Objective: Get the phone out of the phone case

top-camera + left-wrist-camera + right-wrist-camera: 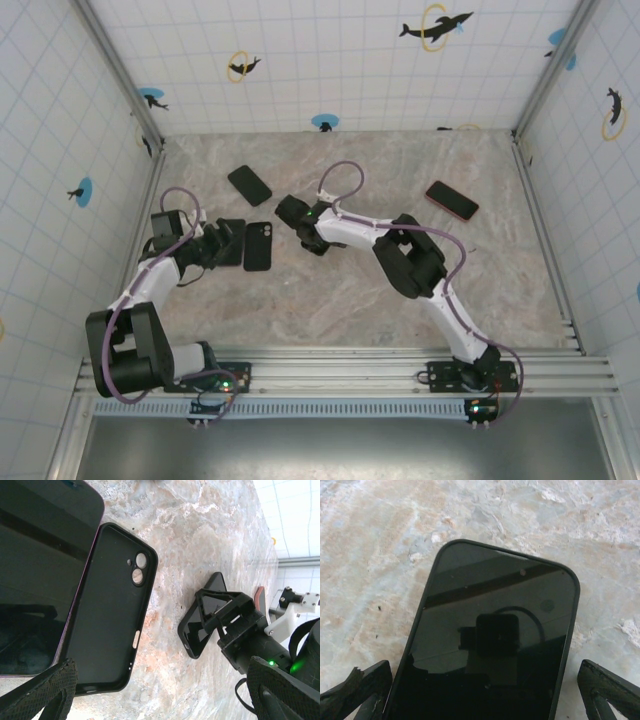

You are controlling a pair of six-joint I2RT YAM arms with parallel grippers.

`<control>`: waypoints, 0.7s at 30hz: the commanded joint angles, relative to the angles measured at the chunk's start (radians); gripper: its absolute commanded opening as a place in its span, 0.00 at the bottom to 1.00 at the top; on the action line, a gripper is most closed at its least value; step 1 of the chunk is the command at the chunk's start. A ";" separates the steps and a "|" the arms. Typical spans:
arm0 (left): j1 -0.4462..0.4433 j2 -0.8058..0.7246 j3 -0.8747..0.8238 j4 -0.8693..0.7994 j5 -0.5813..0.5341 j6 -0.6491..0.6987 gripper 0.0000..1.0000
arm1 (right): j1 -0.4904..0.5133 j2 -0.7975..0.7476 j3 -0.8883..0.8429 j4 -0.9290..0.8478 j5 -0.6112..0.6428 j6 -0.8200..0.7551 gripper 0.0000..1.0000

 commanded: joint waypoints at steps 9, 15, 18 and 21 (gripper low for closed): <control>-0.012 0.012 0.009 -0.015 0.019 0.040 0.90 | 0.023 -0.021 -0.047 -0.024 -0.079 -0.034 0.87; -0.014 0.013 0.012 -0.017 0.027 0.044 0.90 | 0.013 -0.048 -0.132 -0.028 -0.096 -0.005 0.86; -0.015 0.022 0.017 -0.017 0.027 0.046 0.90 | -0.013 -0.062 -0.186 0.028 -0.116 0.009 0.86; -0.016 0.024 0.016 -0.017 0.031 0.047 0.90 | -0.026 -0.063 -0.190 0.037 -0.116 -0.003 0.86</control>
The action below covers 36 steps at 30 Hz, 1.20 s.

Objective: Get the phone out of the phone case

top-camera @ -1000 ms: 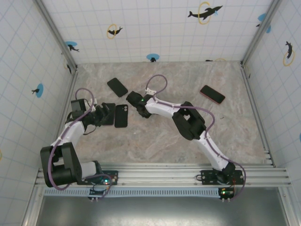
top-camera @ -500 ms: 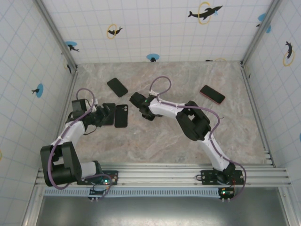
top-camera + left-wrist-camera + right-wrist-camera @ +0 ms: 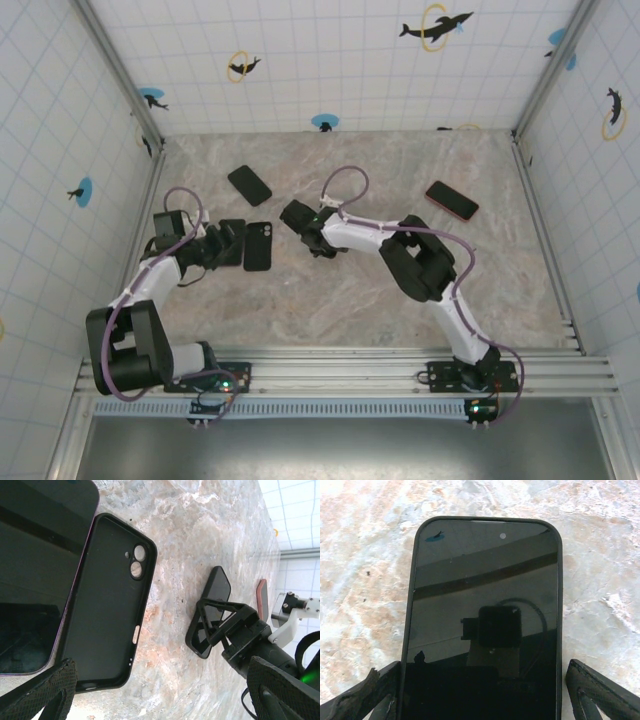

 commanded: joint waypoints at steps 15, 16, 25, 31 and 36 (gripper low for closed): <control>-0.008 0.018 0.033 -0.023 0.023 0.025 0.90 | -0.063 -0.062 -0.177 0.118 -0.111 -0.070 0.71; -0.010 0.018 0.038 -0.023 0.023 0.022 0.90 | -0.062 -0.070 -0.182 0.127 -0.107 -0.084 0.71; -0.033 0.012 0.051 -0.011 0.014 -0.001 0.89 | -0.071 -0.253 -0.438 0.473 -0.193 -0.280 0.66; -0.066 0.011 0.055 0.011 0.004 -0.019 0.88 | -0.100 -0.350 -0.589 0.652 -0.293 -0.330 0.63; -0.116 0.015 0.071 0.037 -0.011 -0.041 0.88 | -0.125 -0.414 -0.689 0.798 -0.386 -0.364 0.62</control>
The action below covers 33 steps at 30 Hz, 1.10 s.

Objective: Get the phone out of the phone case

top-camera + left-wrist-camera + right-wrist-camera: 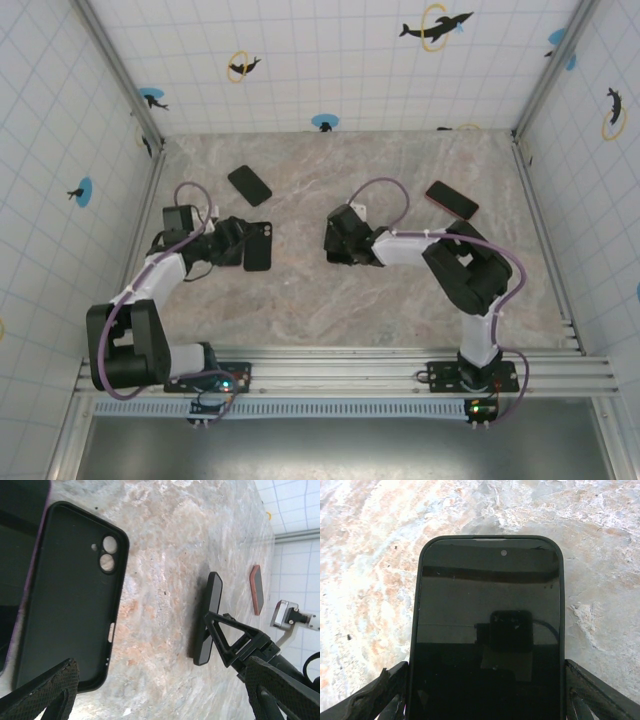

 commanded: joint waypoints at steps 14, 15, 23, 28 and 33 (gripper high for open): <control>-0.244 0.060 0.145 0.075 -0.155 -0.069 0.85 | -0.060 -0.168 -0.256 0.476 -0.363 -0.065 0.59; -0.261 0.072 0.154 0.079 -0.164 -0.070 0.85 | -0.060 -0.171 -0.262 0.490 -0.372 -0.064 0.59; -0.401 0.186 0.213 0.132 -0.242 -0.110 0.82 | -0.064 -0.208 -0.321 0.621 -0.410 -0.032 0.58; -0.467 0.254 0.258 0.164 -0.253 -0.130 0.80 | -0.064 -0.224 -0.327 0.649 -0.423 -0.021 0.58; -0.511 0.319 0.303 0.169 -0.262 -0.136 0.75 | -0.064 -0.234 -0.329 0.672 -0.446 0.001 0.58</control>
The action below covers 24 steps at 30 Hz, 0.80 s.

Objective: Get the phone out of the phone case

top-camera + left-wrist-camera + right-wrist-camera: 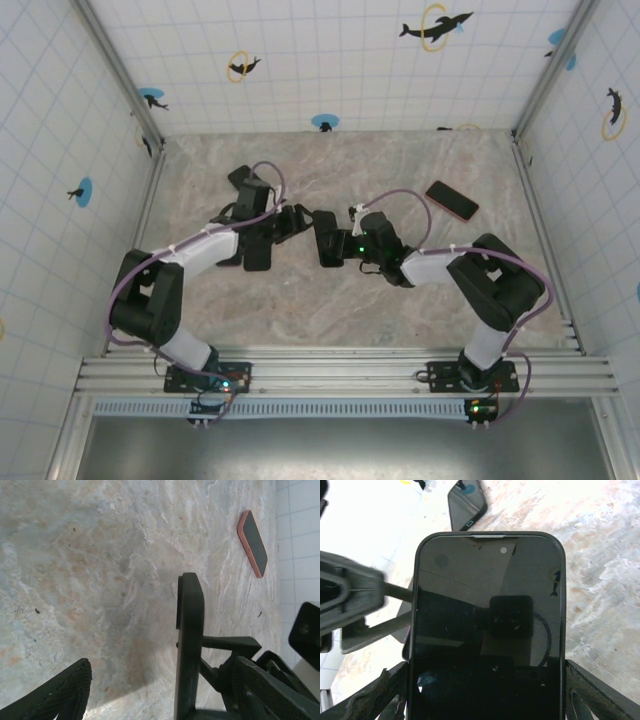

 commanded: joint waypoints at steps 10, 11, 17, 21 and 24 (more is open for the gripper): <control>-0.061 0.089 0.087 0.080 0.021 -0.058 0.39 | 0.000 -0.057 -0.007 0.133 -0.050 0.039 0.58; -0.061 0.088 0.085 0.087 0.026 -0.063 0.33 | 0.000 -0.053 -0.005 0.131 -0.053 0.039 0.57; -0.062 0.085 0.092 0.096 0.034 -0.074 0.16 | 0.005 -0.039 -0.006 0.142 -0.060 0.046 0.59; -0.062 0.083 0.099 0.098 0.036 -0.079 0.11 | 0.006 -0.037 -0.004 0.145 -0.063 0.047 0.61; -0.062 0.076 0.106 0.095 0.035 -0.078 0.10 | 0.007 -0.042 -0.004 0.145 -0.063 0.042 0.71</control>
